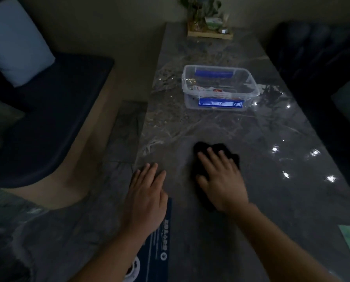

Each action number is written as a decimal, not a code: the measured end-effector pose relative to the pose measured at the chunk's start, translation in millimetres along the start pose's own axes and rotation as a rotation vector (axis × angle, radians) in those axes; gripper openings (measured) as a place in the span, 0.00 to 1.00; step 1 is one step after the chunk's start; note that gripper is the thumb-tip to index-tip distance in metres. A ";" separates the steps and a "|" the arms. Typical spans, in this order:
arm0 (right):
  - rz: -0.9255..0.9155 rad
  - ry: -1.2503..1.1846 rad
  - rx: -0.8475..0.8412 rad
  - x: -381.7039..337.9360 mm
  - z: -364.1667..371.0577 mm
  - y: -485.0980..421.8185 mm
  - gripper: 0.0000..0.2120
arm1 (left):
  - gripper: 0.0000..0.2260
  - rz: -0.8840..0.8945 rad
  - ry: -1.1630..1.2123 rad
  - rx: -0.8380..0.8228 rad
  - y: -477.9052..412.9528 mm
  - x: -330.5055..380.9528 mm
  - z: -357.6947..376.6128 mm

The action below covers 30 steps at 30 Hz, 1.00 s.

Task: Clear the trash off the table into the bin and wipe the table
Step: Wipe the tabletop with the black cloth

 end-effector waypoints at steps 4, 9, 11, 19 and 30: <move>0.063 -0.052 -0.001 -15.2 -0.9 -7.9 0.33 | 0.22 -0.001 -0.019 -0.009 -0.5 2.3 -0.3; -0.229 0.031 -0.042 -10.3 4.6 14.4 0.34 | 0.22 -0.008 -0.045 -0.037 -1.7 3.9 -4.3; 0.090 -0.005 -0.048 24.6 -13.2 -26.7 0.32 | 0.22 -0.006 -0.069 -0.052 -3.1 6.2 -5.6; -0.239 0.015 -0.084 -13.3 10.7 45.2 0.35 | 0.21 0.009 -0.061 -0.054 -2.6 8.2 -7.6; -0.378 0.007 -0.036 -7.3 -1.4 -2.4 0.33 | 0.20 -0.008 -0.079 -0.040 0.0 4.1 0.5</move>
Point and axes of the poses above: each hand's wrist, its own y-axis away from the middle knuckle, its own z-axis out of the palm, x = y × z, the point moved 7 cm from there along -y, towards the middle knuckle, and after that the axes turned 9 degrees about z, right-handed, at the moved point
